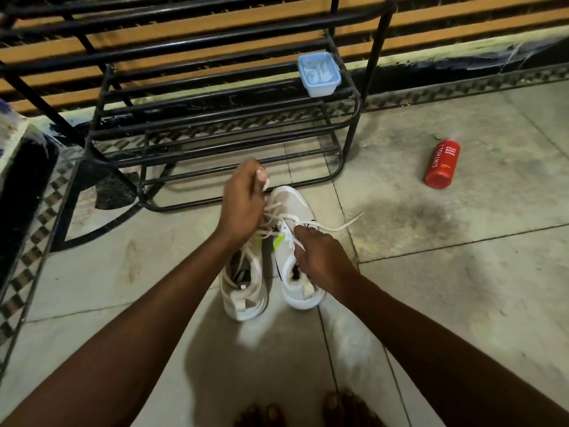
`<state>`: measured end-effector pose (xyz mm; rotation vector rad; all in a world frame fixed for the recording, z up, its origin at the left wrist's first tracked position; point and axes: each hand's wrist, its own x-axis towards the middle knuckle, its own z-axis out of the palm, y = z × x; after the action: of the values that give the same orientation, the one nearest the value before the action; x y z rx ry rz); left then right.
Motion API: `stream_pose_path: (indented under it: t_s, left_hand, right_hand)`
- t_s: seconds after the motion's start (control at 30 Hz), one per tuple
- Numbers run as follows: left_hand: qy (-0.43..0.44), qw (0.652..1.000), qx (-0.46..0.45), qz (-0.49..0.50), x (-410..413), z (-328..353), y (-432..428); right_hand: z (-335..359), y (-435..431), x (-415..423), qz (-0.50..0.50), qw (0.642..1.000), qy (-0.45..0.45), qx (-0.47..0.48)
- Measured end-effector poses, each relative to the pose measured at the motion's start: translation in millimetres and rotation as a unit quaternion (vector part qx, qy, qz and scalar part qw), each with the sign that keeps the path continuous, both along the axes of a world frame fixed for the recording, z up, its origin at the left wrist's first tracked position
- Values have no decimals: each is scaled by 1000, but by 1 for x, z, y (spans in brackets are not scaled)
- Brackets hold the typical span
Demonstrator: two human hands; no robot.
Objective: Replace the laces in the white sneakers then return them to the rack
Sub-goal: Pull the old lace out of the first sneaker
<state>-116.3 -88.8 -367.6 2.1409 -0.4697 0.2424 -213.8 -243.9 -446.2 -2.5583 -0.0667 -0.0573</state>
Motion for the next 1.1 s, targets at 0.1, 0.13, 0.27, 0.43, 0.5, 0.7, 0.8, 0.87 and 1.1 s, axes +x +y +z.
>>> stream_pose_path:
  t_s: [0.1, 0.13, 0.27, 0.43, 0.5, 0.7, 0.8, 0.87, 1.1]
  left_hand:
    - [-23, 955, 289, -62, 9, -20, 7]
    - [-15, 931, 356, -82, 11, -24, 8]
    - [-39, 892, 434, -120, 14, -35, 6]
    - [-3, 957, 278, -84, 15, -38, 7]
    - [6, 975, 218, -39, 10, -41, 6]
    - [31, 989, -91, 115, 16, 0, 6]
    - [128, 940, -301, 96, 16, 18, -5]
    - [204, 922, -325, 53, 8, 16, -12]
    - [47, 931, 356, -67, 11, -22, 3]
  right_hand:
    - [-3, 1, 0, -5, 1000, 6, 6]
    - [-5, 1, 0, -6, 1000, 8, 8]
    - [-10, 2, 1, 0, 1000, 26, 17]
    - [-11, 1, 1, -2, 999, 30, 27]
    - [-11, -1, 1, 4, 999, 29, 20]
    - [-11, -3, 3, 16, 1000, 25, 5]
    - [-12, -3, 3, 13, 1000, 23, 9]
    - [-14, -2, 3, 5, 1000, 23, 4]
    - [-13, 1, 4, -6, 1000, 27, 4]
